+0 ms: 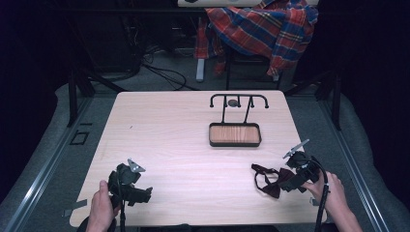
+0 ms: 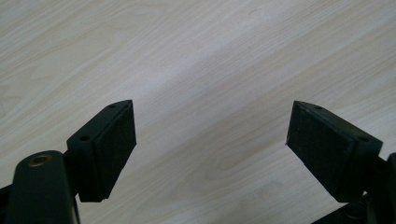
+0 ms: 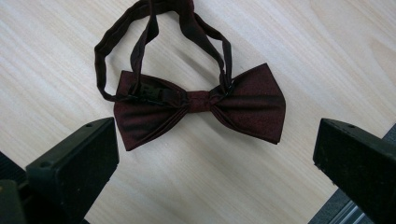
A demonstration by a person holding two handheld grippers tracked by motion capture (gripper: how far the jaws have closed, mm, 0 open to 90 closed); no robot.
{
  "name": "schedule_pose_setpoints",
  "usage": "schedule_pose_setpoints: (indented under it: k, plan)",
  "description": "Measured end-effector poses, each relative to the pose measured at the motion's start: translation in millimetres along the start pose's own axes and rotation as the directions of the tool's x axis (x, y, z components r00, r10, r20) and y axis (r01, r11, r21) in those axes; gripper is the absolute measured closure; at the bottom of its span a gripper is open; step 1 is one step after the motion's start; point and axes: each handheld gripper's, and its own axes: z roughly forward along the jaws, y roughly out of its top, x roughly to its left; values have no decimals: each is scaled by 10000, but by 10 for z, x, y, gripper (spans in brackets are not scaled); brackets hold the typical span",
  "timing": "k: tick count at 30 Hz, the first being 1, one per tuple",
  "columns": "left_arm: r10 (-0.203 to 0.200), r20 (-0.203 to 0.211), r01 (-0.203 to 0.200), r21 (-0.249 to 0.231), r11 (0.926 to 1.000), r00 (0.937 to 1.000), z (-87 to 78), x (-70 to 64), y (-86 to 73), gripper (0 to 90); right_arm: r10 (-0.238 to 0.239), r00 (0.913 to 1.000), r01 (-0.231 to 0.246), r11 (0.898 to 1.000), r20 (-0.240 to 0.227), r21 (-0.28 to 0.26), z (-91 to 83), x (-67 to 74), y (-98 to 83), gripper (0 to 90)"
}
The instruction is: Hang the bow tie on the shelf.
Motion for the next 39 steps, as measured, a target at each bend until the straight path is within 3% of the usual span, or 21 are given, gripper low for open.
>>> schedule_pose_setpoints:
  k: [5, 9, 12, 16, 19, 21, 23, 27, 30, 32, 39]
  plan:
    - [-77, 31, 78, -76, 9999, 10000, 1, 10, -6, 159, 57, 9999, -53, 9997, 138, -257, 28, -22, 50, 4]
    - [-35, -1, 35, -10, 10000, 10000, 1, 3, -2, 159, -147, 9994, 149, 9999, 314, -47, 55, -51, 117, 4]
    - [-67, 20, 67, -59, 10000, 10000, 0, 5, -5, 160, -37, 9972, 67, 9992, 749, -398, 60, -65, 171, 4]
    - [-76, 58, 77, -75, 9999, 10000, 0, 13, -10, 160, -26, 9963, 79, 9981, 860, -618, 70, -84, 240, 7]
    - [-55, 57, 56, -65, 10000, 10000, 3, 10, -7, 160, -303, 9958, 348, 9981, 869, -514, 109, -86, 299, 62]
    - [-66, 60, 66, -82, 9999, 10000, 0, 9, -7, 160, -551, 9941, 602, 9968, 938, -532, 138, -73, 343, 174]
    - [-83, 54, 84, -75, 9999, 10000, -4, 12, -9, 160, -679, 9934, 740, 9952, 927, -647, 181, -40, 395, 180]
    - [-108, 62, 109, -85, 9999, 9999, -2, 13, -12, 160, -1209, 9905, 1229, 9920, 658, -276, 245, -7, 468, 240]
    - [-84, 46, 84, -82, 9999, 10000, -1, 8, -10, 161, -1246, 9909, 1259, 9918, 519, -237, 313, 21, 502, 298]
    - [-75, 41, 75, -90, 9999, 10000, -2, 5, -10, 161, -1489, 9876, 1481, 9888, 493, 212, 357, 15, 542, 337]
    - [-76, 46, 77, -64, 10000, 10000, 0, 9, -11, 161, -1439, 9894, 1421, 9867, 182, 791, 513, -24, 599, 456]
